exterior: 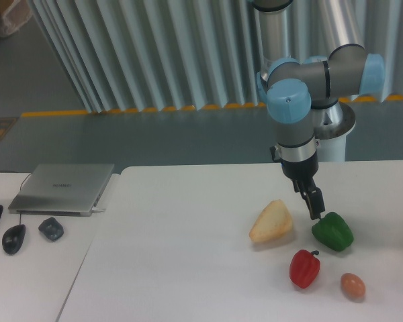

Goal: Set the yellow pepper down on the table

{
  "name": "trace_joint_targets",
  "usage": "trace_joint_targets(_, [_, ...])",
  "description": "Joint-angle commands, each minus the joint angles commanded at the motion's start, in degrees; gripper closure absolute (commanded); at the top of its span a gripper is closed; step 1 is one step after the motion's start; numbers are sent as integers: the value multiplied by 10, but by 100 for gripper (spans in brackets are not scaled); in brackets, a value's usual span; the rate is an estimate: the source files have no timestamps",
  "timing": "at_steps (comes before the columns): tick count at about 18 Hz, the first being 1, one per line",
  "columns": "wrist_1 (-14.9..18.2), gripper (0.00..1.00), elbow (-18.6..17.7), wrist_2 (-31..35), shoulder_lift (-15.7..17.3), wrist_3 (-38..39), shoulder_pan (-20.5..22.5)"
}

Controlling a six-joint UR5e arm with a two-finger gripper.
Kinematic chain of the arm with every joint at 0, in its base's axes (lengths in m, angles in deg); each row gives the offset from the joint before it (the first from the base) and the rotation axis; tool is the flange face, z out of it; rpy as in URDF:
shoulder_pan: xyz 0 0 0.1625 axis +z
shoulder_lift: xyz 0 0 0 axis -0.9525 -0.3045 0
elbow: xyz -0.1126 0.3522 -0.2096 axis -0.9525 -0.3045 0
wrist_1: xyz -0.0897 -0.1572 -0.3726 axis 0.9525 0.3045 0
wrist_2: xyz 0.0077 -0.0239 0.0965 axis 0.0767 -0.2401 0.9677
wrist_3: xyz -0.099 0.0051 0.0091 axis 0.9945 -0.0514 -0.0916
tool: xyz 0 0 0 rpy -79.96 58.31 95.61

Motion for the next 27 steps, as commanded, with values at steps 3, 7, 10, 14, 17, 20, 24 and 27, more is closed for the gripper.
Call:
trace_joint_targets(3, [-4, 0, 15, -3, -2, -16, 38])
trace_joint_targets(7, [0, 0, 26, -5, -9, -81, 90])
trace_joint_targets(10, [-3, 0, 26, -7, -26, -81, 129])
trace_joint_targets(14, [-4, 0, 28, -46, -40, -91, 199])
trace_joint_targets(17, [-4, 0, 25, -45, -40, -198, 231])
trace_joint_targets(20, [-4, 0, 23, -47, -40, -222, 252])
trace_joint_targets(24, [-7, 0, 17, -46, -44, -378, 296])
trace_joint_targets(27, [-11, 0, 19, -47, -52, -428, 322])
